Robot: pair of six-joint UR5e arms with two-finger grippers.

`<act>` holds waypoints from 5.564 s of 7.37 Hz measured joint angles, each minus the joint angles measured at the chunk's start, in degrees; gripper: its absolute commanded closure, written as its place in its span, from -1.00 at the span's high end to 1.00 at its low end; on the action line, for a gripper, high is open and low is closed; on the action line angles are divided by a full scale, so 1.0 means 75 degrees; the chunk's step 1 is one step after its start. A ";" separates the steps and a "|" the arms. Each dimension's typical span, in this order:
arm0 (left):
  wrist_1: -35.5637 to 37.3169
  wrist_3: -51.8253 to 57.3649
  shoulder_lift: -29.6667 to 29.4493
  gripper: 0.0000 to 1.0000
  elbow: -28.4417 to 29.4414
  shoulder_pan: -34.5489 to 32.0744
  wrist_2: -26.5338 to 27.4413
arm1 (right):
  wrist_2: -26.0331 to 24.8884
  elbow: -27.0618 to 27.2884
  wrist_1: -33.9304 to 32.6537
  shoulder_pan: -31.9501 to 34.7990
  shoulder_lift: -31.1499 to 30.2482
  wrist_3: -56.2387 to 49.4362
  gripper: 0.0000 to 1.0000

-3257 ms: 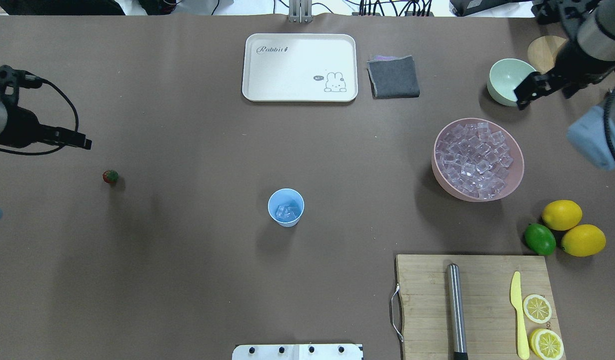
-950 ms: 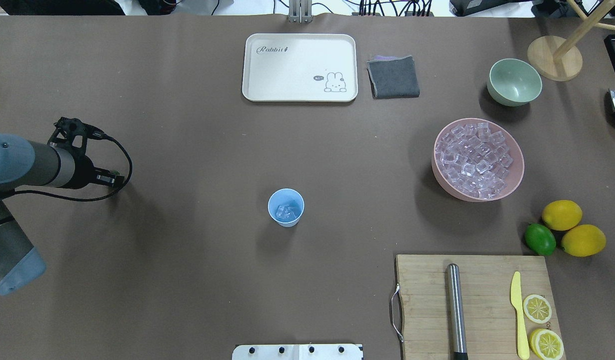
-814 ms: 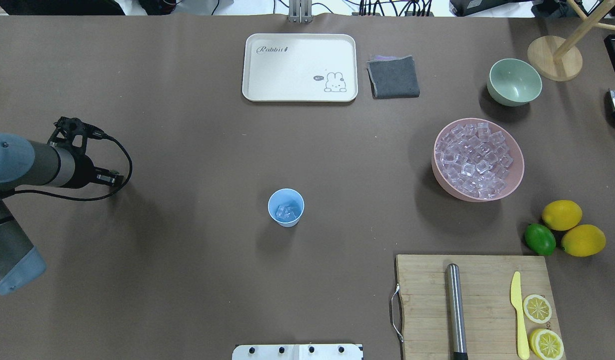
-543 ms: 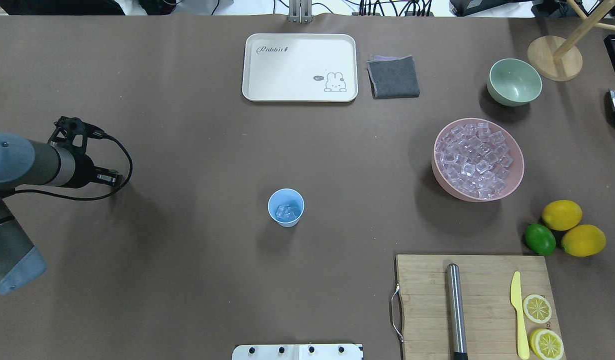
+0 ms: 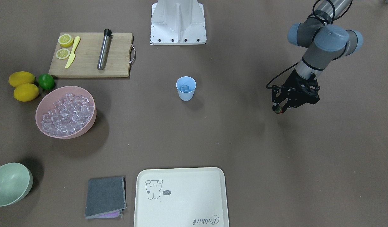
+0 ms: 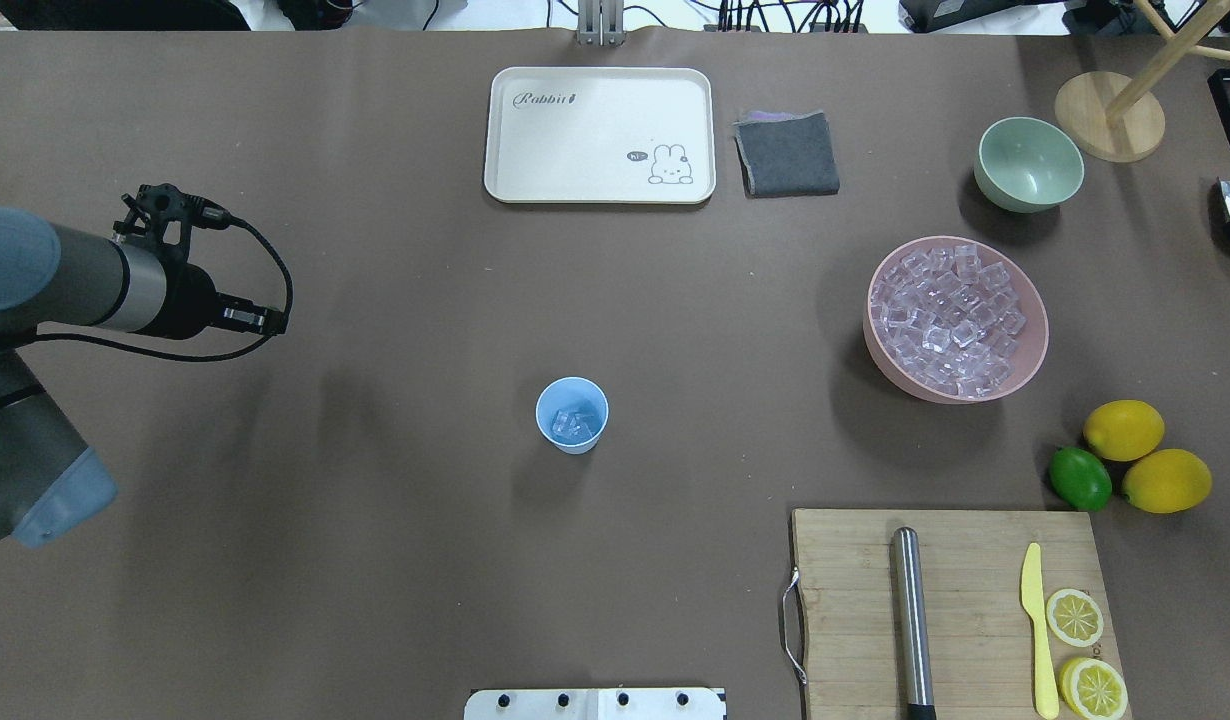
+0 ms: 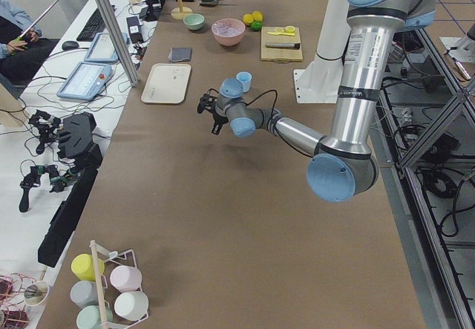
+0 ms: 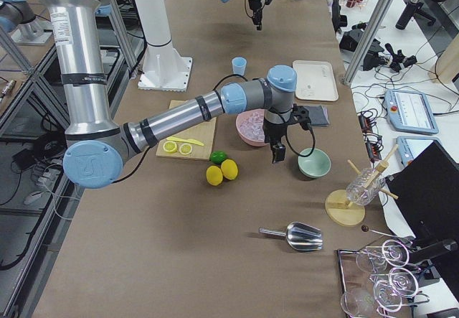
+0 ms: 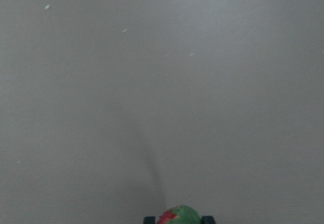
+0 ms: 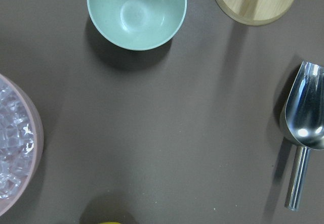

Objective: Put ice and strawberries in cup

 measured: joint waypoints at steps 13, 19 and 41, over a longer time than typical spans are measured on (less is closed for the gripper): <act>-0.1179 -0.3627 -0.2351 0.96 0.0240 0.2442 0.1257 | -0.0015 0.0009 -0.0012 0.0003 -0.0087 0.0012 1.00; 0.0489 -0.2567 -0.2095 0.96 0.0183 0.1040 0.0040 | -0.0013 0.0042 0.0000 0.1045 -0.1724 -0.0080 1.00; 0.4912 0.8986 0.2030 0.96 0.0313 -0.6025 -0.2802 | 0.1005 -0.0367 0.0795 0.1652 -0.2183 -0.0052 1.00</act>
